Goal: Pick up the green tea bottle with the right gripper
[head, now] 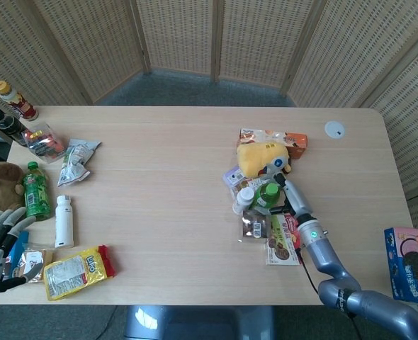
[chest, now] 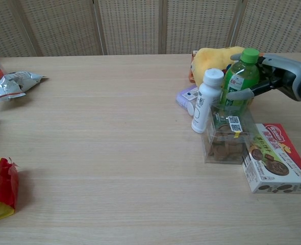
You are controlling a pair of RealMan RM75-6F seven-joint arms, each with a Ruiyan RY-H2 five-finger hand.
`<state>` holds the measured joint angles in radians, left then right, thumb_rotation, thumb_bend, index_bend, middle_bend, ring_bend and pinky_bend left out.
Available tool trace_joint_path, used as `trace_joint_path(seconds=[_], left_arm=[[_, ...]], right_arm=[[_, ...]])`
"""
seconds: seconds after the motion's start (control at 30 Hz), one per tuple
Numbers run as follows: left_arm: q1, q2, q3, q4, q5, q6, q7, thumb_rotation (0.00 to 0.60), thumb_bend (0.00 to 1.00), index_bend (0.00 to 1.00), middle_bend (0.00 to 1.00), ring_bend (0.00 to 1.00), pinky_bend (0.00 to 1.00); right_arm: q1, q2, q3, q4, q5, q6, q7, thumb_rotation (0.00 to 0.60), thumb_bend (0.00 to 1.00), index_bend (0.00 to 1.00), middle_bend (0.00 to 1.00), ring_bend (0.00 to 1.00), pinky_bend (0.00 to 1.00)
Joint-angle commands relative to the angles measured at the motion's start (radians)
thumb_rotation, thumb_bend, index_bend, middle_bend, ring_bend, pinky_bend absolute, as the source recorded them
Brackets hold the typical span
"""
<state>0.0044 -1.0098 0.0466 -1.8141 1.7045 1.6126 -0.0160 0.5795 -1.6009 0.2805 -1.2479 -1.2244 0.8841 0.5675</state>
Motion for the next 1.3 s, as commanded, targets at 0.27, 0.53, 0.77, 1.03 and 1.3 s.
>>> trace_joint_path(seconds=[0.27, 0.53, 0.77, 1.03, 1.3], left_arm=[[-0.002, -0.002, -0.002, -0.006, -0.002, -0.005, 0.011, 0.600, 0.22, 0.16, 0.09, 0.00, 0.00], [-0.006, -0.002, -0.005, -0.014, -0.004, -0.012, 0.021, 0.600, 0.22, 0.16, 0.08, 0.00, 0.00], [-0.004, -0.003, -0.007, -0.017, -0.008, -0.007, 0.026, 0.600, 0.22, 0.16, 0.08, 0.00, 0.00], [-0.005, -0.006, -0.007, -0.016, -0.004, -0.008, 0.027, 0.600, 0.22, 0.16, 0.09, 0.00, 0.00], [-0.012, -0.013, -0.008, -0.022, 0.004, -0.016, 0.038, 0.600, 0.22, 0.16, 0.09, 0.00, 0.00]], right_arm=[[-0.006, -0.004, 0.003, 0.031, -0.005, 0.011, 0.030, 0.600, 0.08, 0.14, 0.59, 0.56, 0.61], [-0.011, -0.015, 0.003, 0.059, -0.012, 0.023, 0.056, 0.600, 0.09, 0.35, 0.78, 0.74, 0.76], [-0.012, -0.009, 0.011, 0.064, -0.030, 0.051, 0.069, 0.600, 0.10, 0.44, 0.88, 0.83, 0.83], [-0.021, 0.049, 0.018, 0.012, -0.032, 0.073, 0.032, 0.600, 0.11, 0.44, 0.88, 0.84, 0.84], [-0.027, 0.140, 0.046, -0.091, -0.027, 0.094, -0.001, 0.600, 0.11, 0.45, 0.89, 0.84, 0.84]])
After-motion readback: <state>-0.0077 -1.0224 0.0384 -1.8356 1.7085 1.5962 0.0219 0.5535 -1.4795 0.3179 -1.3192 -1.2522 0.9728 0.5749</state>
